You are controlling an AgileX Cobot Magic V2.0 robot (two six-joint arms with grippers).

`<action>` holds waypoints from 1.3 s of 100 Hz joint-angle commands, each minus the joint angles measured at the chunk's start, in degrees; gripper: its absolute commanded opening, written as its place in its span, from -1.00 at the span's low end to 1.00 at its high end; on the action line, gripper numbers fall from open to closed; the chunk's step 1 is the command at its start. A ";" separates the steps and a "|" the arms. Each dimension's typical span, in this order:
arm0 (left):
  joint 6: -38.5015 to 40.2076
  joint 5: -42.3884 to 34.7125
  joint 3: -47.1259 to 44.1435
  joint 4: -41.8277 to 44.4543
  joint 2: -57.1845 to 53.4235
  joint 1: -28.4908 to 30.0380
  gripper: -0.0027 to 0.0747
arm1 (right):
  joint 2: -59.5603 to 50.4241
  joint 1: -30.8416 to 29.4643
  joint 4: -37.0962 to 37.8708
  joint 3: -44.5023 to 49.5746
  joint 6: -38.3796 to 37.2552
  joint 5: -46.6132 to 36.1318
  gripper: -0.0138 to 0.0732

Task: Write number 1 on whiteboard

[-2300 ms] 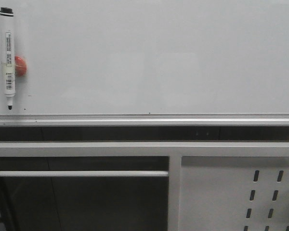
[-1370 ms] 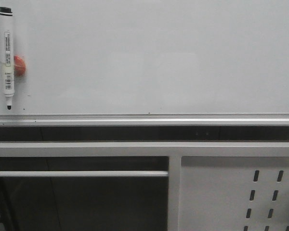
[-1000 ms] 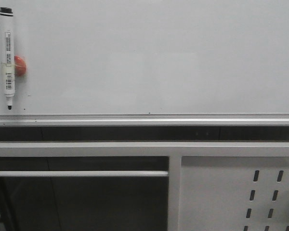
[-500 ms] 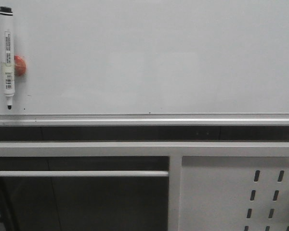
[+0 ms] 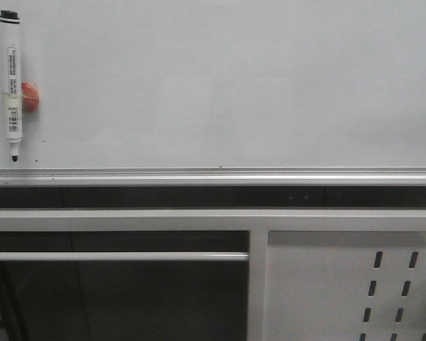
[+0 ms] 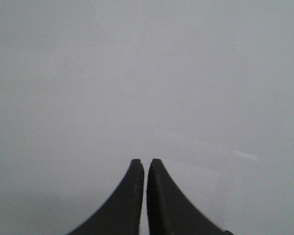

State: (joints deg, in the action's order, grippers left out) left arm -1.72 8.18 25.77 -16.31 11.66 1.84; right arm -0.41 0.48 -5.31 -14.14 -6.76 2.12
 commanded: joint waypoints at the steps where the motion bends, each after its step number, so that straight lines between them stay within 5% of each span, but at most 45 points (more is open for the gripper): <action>1: 0.38 -0.22 4.98 -0.86 3.91 -0.30 -0.98 | 2.15 0.13 0.38 -3.00 0.17 -0.74 -0.85; 32: -5.91 4.69 12.44 -3.62 9.99 -0.30 -0.98 | 11.86 0.13 2.17 -16.38 2.47 15.61 -0.85; 59: -31.52 6.60 12.81 -23.81 11.78 -3.61 -0.98 | 24.37 0.13 2.17 -28.56 5.77 21.78 -0.85; 70: -35.46 7.51 12.81 -26.98 13.39 -6.27 -0.96 | 28.04 0.13 2.17 -30.60 5.87 21.91 -0.85; 82: -35.58 8.98 12.81 -26.89 15.18 -8.67 -0.64 | 29.61 0.13 2.17 -31.11 6.00 21.55 -0.85; 103: -35.58 11.93 9.38 -29.38 17.51 -9.83 0.32 | 29.85 0.13 2.17 -31.11 6.00 21.65 -0.85; 130: -35.99 6.20 -0.77 -32.60 18.33 -9.83 0.10 | 29.85 0.13 2.17 -31.11 6.00 21.85 -0.85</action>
State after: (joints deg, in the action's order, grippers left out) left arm -37.21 19.95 25.68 -46.85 29.46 -7.52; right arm 28.66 0.48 -3.75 -43.18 -1.41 27.77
